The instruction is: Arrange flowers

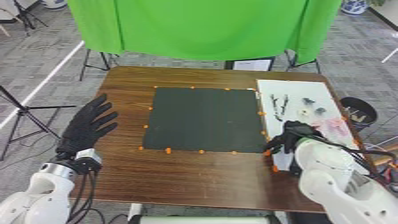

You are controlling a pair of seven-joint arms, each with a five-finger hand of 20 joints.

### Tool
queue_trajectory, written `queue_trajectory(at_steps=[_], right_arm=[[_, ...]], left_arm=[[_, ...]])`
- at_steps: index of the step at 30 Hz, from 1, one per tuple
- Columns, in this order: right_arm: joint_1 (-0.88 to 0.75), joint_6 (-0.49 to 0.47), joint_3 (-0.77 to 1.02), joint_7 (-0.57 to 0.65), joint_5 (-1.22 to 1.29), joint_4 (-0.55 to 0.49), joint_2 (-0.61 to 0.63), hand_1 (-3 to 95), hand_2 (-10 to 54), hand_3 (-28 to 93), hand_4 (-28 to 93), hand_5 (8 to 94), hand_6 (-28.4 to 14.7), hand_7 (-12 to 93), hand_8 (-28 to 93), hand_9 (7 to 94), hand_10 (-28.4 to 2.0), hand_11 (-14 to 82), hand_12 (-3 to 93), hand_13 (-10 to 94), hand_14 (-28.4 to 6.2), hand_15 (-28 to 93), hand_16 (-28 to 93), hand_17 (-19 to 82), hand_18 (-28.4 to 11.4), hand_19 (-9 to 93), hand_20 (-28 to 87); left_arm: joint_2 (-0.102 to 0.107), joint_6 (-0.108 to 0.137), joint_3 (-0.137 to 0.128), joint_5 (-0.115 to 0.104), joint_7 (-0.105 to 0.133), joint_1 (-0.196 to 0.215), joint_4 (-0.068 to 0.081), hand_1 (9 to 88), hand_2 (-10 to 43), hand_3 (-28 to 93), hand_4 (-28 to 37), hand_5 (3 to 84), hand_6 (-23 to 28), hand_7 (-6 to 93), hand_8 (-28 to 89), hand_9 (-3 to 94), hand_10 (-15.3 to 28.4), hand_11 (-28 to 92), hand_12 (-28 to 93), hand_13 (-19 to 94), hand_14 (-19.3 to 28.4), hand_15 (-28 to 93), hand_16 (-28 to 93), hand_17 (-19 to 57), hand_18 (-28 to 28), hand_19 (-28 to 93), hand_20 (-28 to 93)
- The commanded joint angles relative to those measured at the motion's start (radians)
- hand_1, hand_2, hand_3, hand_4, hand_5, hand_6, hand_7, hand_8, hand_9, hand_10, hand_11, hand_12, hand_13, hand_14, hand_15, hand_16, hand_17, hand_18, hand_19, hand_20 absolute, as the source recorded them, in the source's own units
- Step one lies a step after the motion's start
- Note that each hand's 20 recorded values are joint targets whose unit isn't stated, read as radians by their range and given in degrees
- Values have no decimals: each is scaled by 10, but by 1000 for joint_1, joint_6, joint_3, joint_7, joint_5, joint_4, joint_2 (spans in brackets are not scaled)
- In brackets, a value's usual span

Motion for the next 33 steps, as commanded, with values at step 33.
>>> queue_trajectory(at_steps=[33], right_arm=[[-146,557,50,-351,-156,7,68,368,-95,910,-87,737,-32,578,266,839,-74,755,417,822,-62,874,325,585,-178,932,810]], left_arm=[[-1,-2,3,-2,-4,23,-2,286,-70,685,-283,210,33,222,-125,158,102,229,173,130,136,340,-13,-112,199,408,98]])
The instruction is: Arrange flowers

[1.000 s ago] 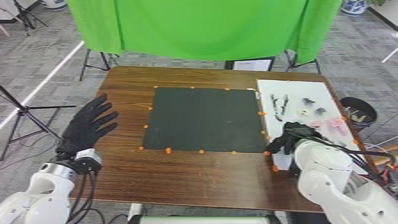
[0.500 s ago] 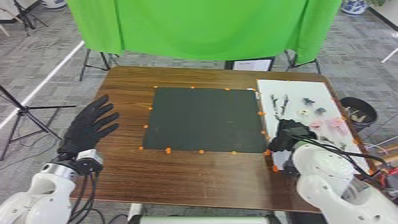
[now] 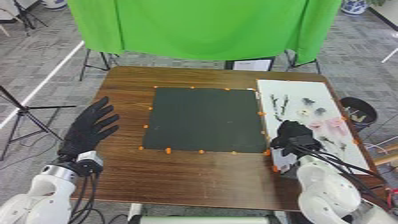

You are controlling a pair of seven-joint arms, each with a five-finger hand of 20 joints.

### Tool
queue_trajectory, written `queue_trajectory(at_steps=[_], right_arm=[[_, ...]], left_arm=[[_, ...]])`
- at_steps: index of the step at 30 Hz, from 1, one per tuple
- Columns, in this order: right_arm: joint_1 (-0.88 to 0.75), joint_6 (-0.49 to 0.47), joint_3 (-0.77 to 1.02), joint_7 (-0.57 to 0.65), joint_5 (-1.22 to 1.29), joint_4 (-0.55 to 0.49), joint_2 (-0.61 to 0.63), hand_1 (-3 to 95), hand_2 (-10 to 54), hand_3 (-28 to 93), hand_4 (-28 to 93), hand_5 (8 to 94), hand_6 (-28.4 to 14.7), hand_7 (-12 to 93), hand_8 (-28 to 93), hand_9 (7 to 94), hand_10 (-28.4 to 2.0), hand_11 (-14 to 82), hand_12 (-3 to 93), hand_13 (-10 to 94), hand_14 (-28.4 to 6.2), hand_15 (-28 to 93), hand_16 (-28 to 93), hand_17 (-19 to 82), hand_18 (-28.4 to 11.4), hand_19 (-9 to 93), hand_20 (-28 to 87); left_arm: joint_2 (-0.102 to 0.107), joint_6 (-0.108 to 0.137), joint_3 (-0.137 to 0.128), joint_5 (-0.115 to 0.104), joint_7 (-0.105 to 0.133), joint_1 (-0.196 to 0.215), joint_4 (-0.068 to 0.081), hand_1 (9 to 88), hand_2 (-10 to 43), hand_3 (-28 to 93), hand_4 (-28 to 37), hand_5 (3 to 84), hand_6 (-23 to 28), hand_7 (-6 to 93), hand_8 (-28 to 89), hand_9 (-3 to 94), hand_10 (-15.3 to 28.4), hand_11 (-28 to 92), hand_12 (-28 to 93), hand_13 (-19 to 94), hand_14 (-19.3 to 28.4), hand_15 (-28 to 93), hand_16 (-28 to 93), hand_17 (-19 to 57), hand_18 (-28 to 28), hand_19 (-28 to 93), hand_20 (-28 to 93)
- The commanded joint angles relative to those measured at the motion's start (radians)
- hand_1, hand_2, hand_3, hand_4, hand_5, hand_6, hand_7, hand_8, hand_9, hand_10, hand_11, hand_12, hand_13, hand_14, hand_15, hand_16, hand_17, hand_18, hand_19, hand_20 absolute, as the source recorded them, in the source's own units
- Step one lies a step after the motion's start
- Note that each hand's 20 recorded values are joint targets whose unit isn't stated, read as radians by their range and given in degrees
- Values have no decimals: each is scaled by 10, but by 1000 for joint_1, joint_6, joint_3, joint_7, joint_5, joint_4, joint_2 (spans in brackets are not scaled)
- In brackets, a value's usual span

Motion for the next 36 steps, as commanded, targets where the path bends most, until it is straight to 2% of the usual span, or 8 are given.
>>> queue_trajectory(at_steps=[1,10,15,18,21,27,32,36], right_arm=[[52,9,17,-24,12,-55,37,369,-95,910,-88,738,-33,578,265,838,-75,755,417,823,-61,874,324,585,-178,932,810],[258,-46,-142,-97,72,-29,-2,371,-95,910,-93,738,-32,577,260,837,-77,753,419,824,-59,876,318,587,-176,932,809],[395,-79,-271,-132,103,11,-61,374,-95,909,-96,737,-31,576,258,837,-78,753,418,825,-58,875,317,588,-177,932,808],[437,-114,-312,-164,76,40,-127,374,-95,908,-97,738,-31,575,258,837,-77,752,418,826,-57,874,316,589,-175,932,808],[504,-125,-398,-162,91,66,-161,375,-95,907,-97,737,-30,575,258,837,-77,751,417,827,-57,874,315,591,-173,932,807],[591,-154,-535,-191,96,121,-229,375,-95,906,-99,740,-28,572,253,839,-76,749,416,828,-57,872,314,591,-174,932,807],[628,-169,-604,-220,75,173,-293,376,-95,906,-100,743,-28,568,255,841,-75,746,416,829,-57,871,314,593,-175,932,808],[642,-177,-633,-226,53,217,-345,375,-95,907,-99,743,-27,566,255,841,-74,744,417,830,-56,871,313,594,-173,932,806]], left_arm=[[2,-2,-5,-2,-1,13,-3,286,-70,684,-283,210,33,222,-125,158,102,229,173,130,136,339,-13,-112,199,408,98],[54,-44,-42,-11,2,26,-4,285,-73,687,-283,210,34,222,-125,158,101,227,174,129,134,336,-11,-112,199,407,99],[108,-71,-99,-14,-16,54,-11,281,-77,688,-283,210,35,219,-124,156,100,224,175,125,132,329,-10,-113,198,403,98],[133,-102,-155,-48,-14,100,-19,272,-84,687,-283,210,35,216,-122,153,99,219,175,122,132,321,-8,-113,198,400,97],[145,-88,-215,-38,-11,155,-31,268,-85,683,-283,209,36,213,-120,151,100,212,176,120,131,311,-5,-115,198,396,97],[132,-69,-271,-45,-3,217,-48,263,-88,684,-283,210,36,208,-117,152,99,205,181,119,131,304,2,-115,199,393,98],[114,-67,-269,-45,14,223,-52,263,-88,685,-283,210,36,207,-115,152,100,202,185,120,131,301,6,-115,199,392,100],[117,-86,-237,-65,20,201,-36,261,-90,687,-283,210,36,206,-115,152,100,200,187,120,131,300,8,-115,199,391,100]])
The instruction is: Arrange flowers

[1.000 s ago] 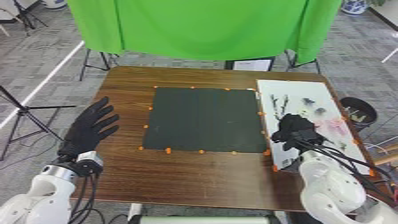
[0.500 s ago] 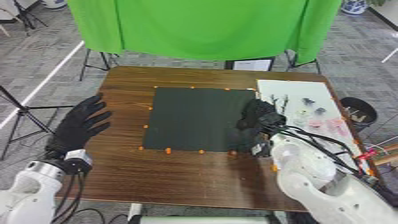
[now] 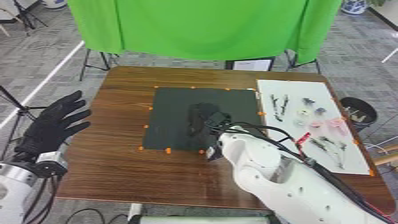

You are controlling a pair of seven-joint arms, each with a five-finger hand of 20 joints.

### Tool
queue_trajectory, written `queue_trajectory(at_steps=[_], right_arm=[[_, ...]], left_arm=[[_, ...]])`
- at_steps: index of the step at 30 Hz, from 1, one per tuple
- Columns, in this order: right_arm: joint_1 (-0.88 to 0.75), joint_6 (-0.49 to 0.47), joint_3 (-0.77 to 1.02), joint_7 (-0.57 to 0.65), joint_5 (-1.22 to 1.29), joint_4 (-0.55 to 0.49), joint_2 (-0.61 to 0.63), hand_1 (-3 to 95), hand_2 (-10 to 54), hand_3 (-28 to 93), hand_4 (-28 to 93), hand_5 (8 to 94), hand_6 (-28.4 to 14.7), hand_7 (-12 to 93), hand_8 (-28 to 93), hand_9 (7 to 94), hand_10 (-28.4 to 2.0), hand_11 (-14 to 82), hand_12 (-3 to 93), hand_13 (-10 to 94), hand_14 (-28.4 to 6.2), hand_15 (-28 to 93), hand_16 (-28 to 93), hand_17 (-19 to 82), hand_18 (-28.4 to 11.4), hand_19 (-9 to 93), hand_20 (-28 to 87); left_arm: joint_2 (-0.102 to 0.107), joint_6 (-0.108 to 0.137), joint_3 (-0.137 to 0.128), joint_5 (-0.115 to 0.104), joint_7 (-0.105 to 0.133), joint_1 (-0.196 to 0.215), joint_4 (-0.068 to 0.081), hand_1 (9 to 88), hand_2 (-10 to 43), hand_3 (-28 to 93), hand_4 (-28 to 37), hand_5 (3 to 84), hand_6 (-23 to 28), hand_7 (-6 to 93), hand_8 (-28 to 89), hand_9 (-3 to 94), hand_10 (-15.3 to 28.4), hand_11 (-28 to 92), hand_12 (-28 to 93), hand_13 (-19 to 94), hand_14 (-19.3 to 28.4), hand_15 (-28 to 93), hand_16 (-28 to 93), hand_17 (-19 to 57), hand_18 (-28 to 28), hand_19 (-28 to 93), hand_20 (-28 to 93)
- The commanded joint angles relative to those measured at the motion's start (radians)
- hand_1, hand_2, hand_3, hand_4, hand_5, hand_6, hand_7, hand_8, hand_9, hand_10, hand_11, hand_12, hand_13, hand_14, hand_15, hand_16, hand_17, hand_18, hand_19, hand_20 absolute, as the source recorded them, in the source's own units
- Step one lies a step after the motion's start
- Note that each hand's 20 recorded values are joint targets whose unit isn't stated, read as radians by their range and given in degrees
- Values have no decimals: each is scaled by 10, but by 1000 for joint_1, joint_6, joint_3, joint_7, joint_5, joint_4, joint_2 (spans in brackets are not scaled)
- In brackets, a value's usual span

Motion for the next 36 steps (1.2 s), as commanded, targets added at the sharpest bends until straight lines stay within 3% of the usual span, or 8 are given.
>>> queue_trajectory(at_steps=[1,9,18,26,36], right_arm=[[28,-28,-59,-36,-49,70,-114,375,-95,907,-99,743,-27,567,256,841,-74,744,417,830,-56,871,313,594,-173,932,806],[52,-19,-105,-43,-74,166,-199,376,-95,906,-103,744,-27,563,256,841,-72,743,419,830,-56,871,313,594,-173,932,806],[85,24,-145,-86,-96,251,-254,379,-95,904,-112,744,-25,560,257,839,-71,741,421,830,-54,869,314,594,-172,932,805],[109,55,-146,-81,-106,296,-261,384,-95,902,-129,739,-23,557,252,836,-70,737,424,827,-54,866,317,589,-171,932,803],[114,24,-132,-108,-127,317,-248,385,-95,901,-133,739,-23,557,250,833,-69,735,424,823,-56,864,319,586,-172,932,800]], left_arm=[[-20,-7,40,-21,18,-6,6,260,-91,687,-283,210,36,206,-114,152,100,200,187,120,131,300,8,-116,199,391,101],[-22,-7,89,-8,24,-43,14,259,-93,688,-283,209,36,205,-113,152,99,193,191,120,131,296,10,-116,199,390,102],[-3,-14,149,6,18,-106,33,260,-92,688,-283,209,36,203,-113,152,99,189,194,120,130,294,13,-115,199,389,102],[-6,-12,156,11,22,-116,36,260,-92,688,-283,209,35,204,-112,152,98,188,196,119,131,293,13,-116,199,389,103],[-7,-12,157,11,24,-115,37,260,-92,688,-283,208,35,202,-112,152,98,189,197,119,131,293,14,-116,199,388,103]])
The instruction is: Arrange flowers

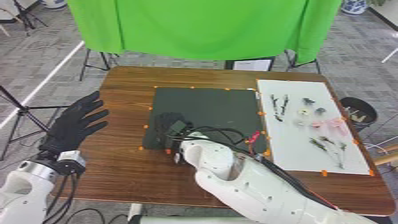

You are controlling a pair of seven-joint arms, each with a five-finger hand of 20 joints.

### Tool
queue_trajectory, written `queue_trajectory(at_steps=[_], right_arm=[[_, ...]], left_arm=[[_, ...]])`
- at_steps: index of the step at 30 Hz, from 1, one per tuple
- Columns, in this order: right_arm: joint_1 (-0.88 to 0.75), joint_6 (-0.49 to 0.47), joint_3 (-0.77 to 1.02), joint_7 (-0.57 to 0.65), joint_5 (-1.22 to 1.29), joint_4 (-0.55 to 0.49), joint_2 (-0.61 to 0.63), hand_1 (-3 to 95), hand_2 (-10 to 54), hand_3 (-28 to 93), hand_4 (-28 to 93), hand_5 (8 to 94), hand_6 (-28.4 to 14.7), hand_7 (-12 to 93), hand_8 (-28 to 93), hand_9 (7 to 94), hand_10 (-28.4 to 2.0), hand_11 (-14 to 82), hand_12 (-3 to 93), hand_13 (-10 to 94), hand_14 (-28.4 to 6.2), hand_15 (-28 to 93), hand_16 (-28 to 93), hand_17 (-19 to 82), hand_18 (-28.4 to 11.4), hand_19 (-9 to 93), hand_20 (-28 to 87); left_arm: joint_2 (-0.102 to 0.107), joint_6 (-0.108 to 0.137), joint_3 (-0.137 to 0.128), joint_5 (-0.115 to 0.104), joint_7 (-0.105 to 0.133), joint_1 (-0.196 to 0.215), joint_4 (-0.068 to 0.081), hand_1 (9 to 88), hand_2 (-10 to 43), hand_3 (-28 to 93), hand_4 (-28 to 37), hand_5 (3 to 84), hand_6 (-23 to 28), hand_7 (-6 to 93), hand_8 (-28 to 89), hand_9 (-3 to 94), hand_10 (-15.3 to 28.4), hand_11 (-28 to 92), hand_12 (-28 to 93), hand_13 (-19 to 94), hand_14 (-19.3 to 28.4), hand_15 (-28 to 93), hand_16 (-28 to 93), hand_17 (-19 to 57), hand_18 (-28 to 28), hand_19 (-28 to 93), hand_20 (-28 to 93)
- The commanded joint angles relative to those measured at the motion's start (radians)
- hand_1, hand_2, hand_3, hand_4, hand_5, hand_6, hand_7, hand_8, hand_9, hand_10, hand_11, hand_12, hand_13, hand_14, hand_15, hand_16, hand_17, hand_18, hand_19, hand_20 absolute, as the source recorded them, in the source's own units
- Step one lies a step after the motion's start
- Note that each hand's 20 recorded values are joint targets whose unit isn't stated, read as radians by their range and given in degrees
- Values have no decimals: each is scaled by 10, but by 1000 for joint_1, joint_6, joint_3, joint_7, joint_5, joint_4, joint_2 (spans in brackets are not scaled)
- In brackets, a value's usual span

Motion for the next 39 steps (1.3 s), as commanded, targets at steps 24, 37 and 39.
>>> queue_trajectory(at_steps=[24,37,39], right_arm=[[29,-107,50,-108,-48,55,42,392,-93,899,-170,726,-17,556,229,823,-73,723,430,807,-61,858,321,568,-171,932,783],[-14,-172,87,-105,-21,20,50,365,-95,884,-192,729,0,551,206,819,-77,710,440,800,-68,853,325,557,-176,932,778],[-16,-171,88,-113,-16,19,50,340,-95,878,-207,730,3,548,199,817,-80,704,442,799,-72,852,326,554,-180,932,777]], left_arm=[[-15,-3,-9,14,-1,24,-6,258,-89,688,-283,208,35,203,-112,152,99,190,197,119,130,293,14,-117,199,387,104],[-17,-5,-10,14,-6,23,-2,258,-89,688,-283,208,35,203,-112,151,99,190,196,119,131,292,14,-117,199,387,103],[-17,-2,-10,13,-6,23,-2,259,-88,687,-283,208,35,202,-112,152,99,189,196,118,131,292,14,-117,199,387,104]])
